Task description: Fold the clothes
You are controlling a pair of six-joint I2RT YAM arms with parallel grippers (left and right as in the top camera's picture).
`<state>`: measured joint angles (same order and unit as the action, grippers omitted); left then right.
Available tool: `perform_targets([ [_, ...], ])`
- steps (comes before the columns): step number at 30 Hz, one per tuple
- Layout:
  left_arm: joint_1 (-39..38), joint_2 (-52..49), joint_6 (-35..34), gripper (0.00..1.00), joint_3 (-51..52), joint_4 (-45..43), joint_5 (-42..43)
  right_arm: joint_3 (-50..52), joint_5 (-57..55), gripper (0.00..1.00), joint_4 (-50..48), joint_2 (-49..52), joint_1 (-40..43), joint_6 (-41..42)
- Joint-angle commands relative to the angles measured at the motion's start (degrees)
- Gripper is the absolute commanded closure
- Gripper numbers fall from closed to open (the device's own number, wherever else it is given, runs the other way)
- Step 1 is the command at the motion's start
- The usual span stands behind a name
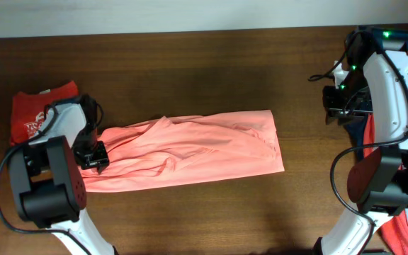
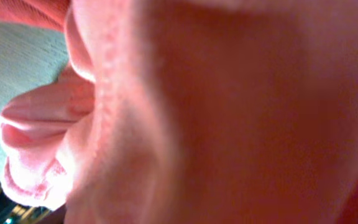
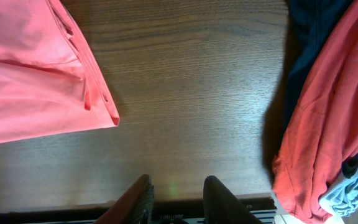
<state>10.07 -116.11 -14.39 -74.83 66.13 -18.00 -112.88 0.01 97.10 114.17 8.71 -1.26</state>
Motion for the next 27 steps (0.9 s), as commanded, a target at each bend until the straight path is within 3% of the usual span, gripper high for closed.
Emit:
perform_targets([
  [1, 0.9, -2.0, 0.3, 0.35, 2.6, -2.8, 0.9, -0.8, -0.1, 0.68, 0.3, -1.3, 0.4, 0.7],
  [22, 0.9, -2.0, 1.1, 0.29, 4.4, -16.2, -0.4, -0.8, -0.1, 0.68, 0.3, -1.3, 0.4, 0.7],
  [27, 0.9, -2.0, 1.3, 0.36, 6.4, -18.9, -0.2, -0.8, -0.1, 0.68, 0.3, -1.3, 0.4, 0.7],
])
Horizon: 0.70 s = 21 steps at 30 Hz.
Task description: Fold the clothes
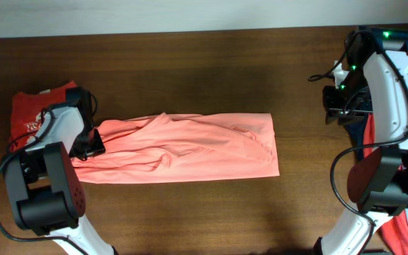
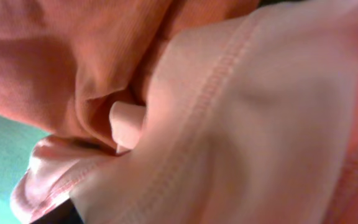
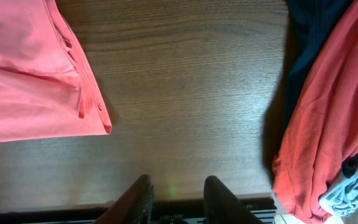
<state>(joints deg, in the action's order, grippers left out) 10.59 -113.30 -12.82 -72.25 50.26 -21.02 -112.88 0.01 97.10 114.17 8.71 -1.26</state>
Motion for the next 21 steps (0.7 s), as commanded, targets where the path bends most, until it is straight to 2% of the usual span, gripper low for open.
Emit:
perform_targets([
  [1, 0.3, -4.9, -0.3, 0.40, 4.0, -3.4, 2.8, -0.8, -0.1, 0.68, 0.3, -1.3, 0.4, 0.7],
  [4, 0.3, -4.9, -0.3, 0.49, 4.3, -3.9, 3.2, -0.8, -0.1, 0.68, 0.3, -1.3, 0.4, 0.7],
  [9, 0.3, -4.9, 1.2, 0.71, 4.3, -4.6, 5.4, -0.8, -0.1, 0.68, 0.3, -1.3, 0.4, 0.7],
  [12, 0.3, -4.9, 1.2, 0.69, 4.3, -4.6, 5.4, -0.8, -0.1, 0.68, 0.3, -1.3, 0.4, 0.7],
  [16, 0.3, -4.6, 1.1, 0.53, 4.0, -3.4, 5.4, -0.8, -0.1, 0.68, 0.3, -1.3, 0.4, 0.7],
  [21, -0.1, -1.1, 0.9, 0.50, 1.0, 1.3, 5.2, -0.8, -0.1, 0.68, 0.3, -1.3, 0.4, 0.7],
])
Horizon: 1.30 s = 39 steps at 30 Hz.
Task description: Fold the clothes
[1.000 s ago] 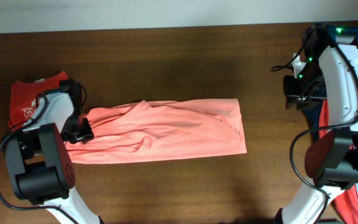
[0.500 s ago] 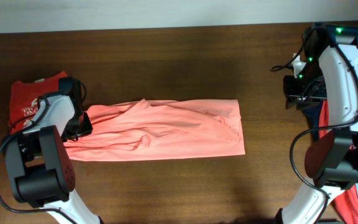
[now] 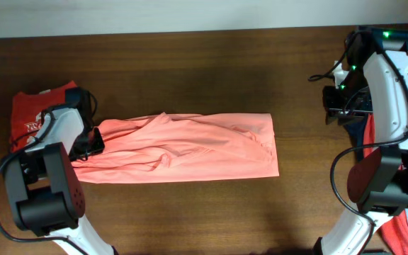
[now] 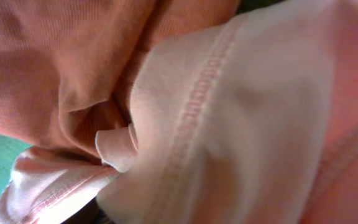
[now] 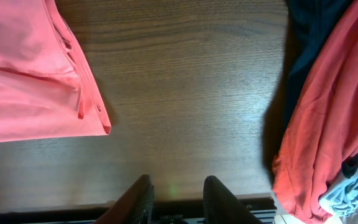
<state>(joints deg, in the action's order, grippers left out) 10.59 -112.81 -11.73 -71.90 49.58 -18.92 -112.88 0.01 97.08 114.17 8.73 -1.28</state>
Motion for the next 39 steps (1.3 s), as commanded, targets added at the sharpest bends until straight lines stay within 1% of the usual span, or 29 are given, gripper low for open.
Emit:
perform_targets([
  [1, -0.1, 0.0, -0.3, 0.51, 0.1, 3.0, 2.7, -0.8, -0.1, 0.68, 0.3, -1.3, 0.3, 0.7],
  [3, 0.0, 2.9, -0.4, 0.50, -0.1, 3.7, 1.2, -0.8, -0.1, 0.68, 0.3, -1.3, 0.3, 0.7],
  [5, 0.0, 6.9, -0.4, 0.46, -0.1, 3.6, -0.9, -0.8, -0.1, 0.68, 0.3, -1.3, 0.3, 0.7],
  [7, 0.0, 8.5, -0.4, 0.42, -0.1, 2.9, -2.2, -0.8, -0.1, 0.68, 0.3, -1.3, 0.3, 0.7],
  [10, 0.0, 8.9, -0.3, 0.39, -0.1, 2.5, -3.2, -0.8, -0.1, 0.68, 0.3, -1.3, 0.3, 0.7],
  [16, 1.1, 8.3, -0.3, 0.39, 0.9, 1.2, -4.5, -0.1, -0.1, 0.68, 0.3, -1.3, 0.3, 0.7],
  [22, 4.1, 8.2, -0.4, 0.39, 2.8, -0.4, -2.8, 0.5, -0.1, 0.68, 0.3, -1.3, 0.3, 0.7],
  [24, 4.8, 8.2, -0.3, 0.39, 4.1, -1.9, -1.4, 0.5, -0.1, 0.68, 0.3, -1.3, 0.3, 0.7],
  [36, 5.1, 7.9, -0.3, 0.40, 13.6, -11.0, 0.1, 0.5, -0.1, 0.68, 0.3, -1.3, 0.3, 0.7],
  [39, 5.1, 7.9, -0.4, 0.39, 14.6, -12.0, 0.1, 0.5, -0.1, 0.68, 0.3, -1.3, 0.3, 0.7],
])
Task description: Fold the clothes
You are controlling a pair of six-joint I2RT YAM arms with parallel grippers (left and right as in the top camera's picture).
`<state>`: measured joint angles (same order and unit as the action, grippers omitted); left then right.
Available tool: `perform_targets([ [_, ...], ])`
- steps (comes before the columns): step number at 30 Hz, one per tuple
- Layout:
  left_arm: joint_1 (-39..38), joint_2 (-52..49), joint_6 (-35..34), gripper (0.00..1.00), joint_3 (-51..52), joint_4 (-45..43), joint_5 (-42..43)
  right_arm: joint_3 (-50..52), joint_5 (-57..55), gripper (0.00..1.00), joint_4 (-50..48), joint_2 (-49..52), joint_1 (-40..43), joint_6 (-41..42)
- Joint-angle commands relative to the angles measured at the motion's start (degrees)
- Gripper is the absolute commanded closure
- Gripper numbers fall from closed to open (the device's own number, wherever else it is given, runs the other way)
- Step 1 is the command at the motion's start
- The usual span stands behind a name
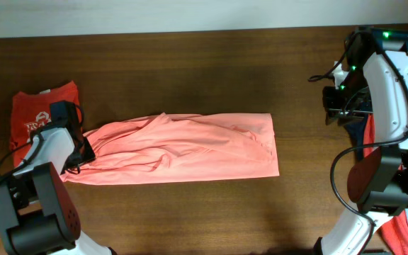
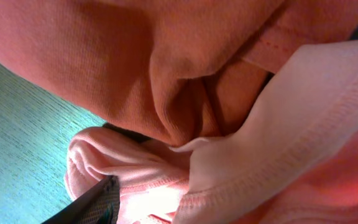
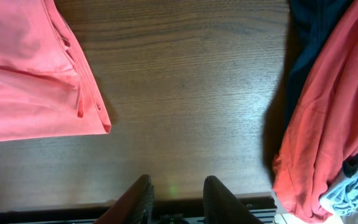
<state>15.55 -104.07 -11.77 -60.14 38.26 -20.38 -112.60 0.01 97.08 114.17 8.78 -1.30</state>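
A salmon garment point(image 1: 183, 149) lies on the table as a long folded strip, its right end also in the right wrist view point(image 3: 30, 81). My left gripper point(image 1: 78, 150) sits at the strip's left end. Bunched salmon cloth point(image 2: 166, 81) fills the left wrist view. One dark finger point(image 2: 98, 202) shows far out at the lower left, the other is hidden by cloth; the jaws look open. My right gripper point(image 3: 179, 193) hangs open over bare wood, well right of the garment, with nothing between its fingers.
A folded red shirt with a white print point(image 1: 37, 113) lies at the far left, beside the left gripper. A heap of red point(image 3: 328, 118), dark blue point(image 3: 303, 37) and light blue clothes sits at the table's right edge. The wooden table point(image 1: 190, 71) runs dark brown behind.
My left gripper has moved a little left, off the end of the strip, and its finger now shows beside the cloth. The garment and the right arm have not moved.
At first my left gripper was on the garment's left end, with the right end near the table's middle right. A second later the whole strip lay slightly further left and flatter. It stayed there, and now the left gripper sits just past its left end.
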Motion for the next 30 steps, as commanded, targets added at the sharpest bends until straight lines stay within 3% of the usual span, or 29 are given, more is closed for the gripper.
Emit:
perform_targets([
  [1, 0.2, -0.9, -0.3, 0.39, 2.9, -0.9, 1.6, 0.2, -0.1, 0.68, 0.3, -1.3, 0.3, 0.7],
  [2, 0.2, -0.9, -0.3, 0.41, 2.9, -1.0, 1.6, 0.2, -0.1, 0.68, 0.3, -1.3, 0.3, 0.7],
  [7, 0.2, -0.9, 0.2, 0.72, 2.9, -1.4, 5.4, 0.2, -0.1, 0.68, 0.3, -1.3, 0.3, 0.7],
  [9, 0.2, -0.9, 1.0, 0.92, 2.9, -1.4, 6.3, 0.2, -0.1, 0.68, 0.3, -1.3, 0.3, 0.7],
  [11, 0.2, -0.8, 1.0, 1.00, 2.9, -0.9, 6.3, 0.2, -0.1, 0.68, 0.3, -1.3, 0.3, 0.7],
  [16, 0.1, 2.7, 1.0, 1.00, -0.7, 5.2, 8.0, 0.2, -0.1, 0.68, 0.3, -1.3, 0.3, 0.7],
  [22, 0.1, 11.6, 1.4, 1.00, -7.3, 13.6, 4.1, 0.2, -0.1, 0.68, 0.3, -1.3, 0.3, 0.7],
  [30, 0.1, 19.9, 2.5, 1.00, -8.7, 14.6, 1.1, 0.2, -0.1, 0.68, 0.3, -1.3, 0.3, 1.0],
])
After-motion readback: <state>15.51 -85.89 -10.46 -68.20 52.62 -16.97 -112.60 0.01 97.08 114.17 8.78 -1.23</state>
